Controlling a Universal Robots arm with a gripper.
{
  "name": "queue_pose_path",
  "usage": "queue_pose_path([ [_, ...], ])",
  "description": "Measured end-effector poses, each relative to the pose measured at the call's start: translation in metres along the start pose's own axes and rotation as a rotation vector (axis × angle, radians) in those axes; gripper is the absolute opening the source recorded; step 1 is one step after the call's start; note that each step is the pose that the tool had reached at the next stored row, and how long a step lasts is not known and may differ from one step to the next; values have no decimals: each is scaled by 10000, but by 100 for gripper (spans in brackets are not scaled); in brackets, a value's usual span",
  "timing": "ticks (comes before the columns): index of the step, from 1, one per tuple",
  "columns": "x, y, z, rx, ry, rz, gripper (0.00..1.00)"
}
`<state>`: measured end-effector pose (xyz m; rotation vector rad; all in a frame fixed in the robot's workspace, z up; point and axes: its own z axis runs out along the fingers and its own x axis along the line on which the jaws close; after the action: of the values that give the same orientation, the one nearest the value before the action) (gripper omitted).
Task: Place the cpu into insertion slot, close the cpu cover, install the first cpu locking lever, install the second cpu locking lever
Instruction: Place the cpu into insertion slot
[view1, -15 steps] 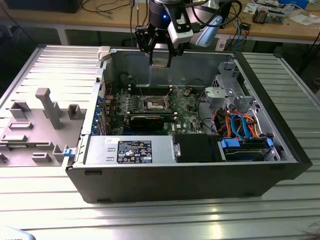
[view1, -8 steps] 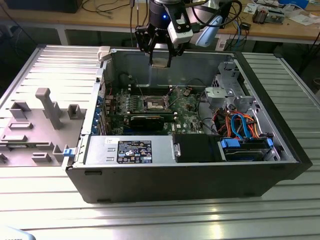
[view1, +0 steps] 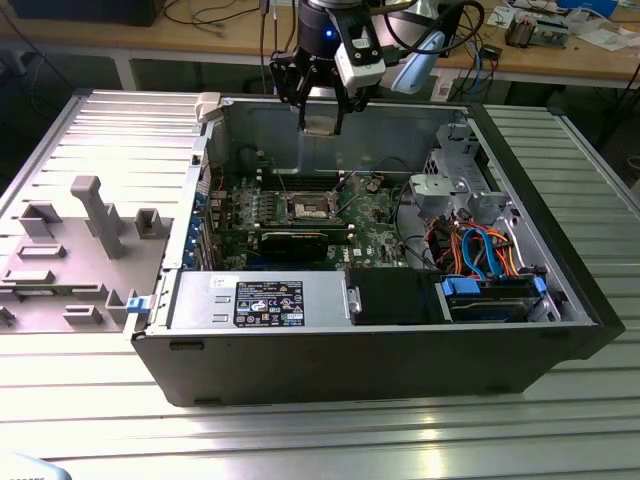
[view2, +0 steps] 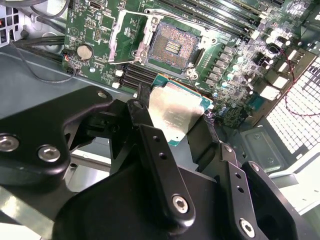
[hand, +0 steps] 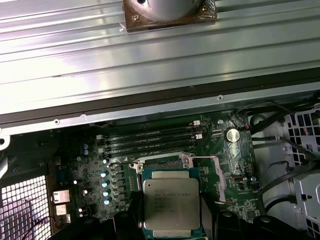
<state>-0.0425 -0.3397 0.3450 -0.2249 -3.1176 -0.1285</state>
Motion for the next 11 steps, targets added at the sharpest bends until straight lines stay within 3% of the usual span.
queue_pose_path([
  [11,1,0,1,-1,-4,36,55],
])
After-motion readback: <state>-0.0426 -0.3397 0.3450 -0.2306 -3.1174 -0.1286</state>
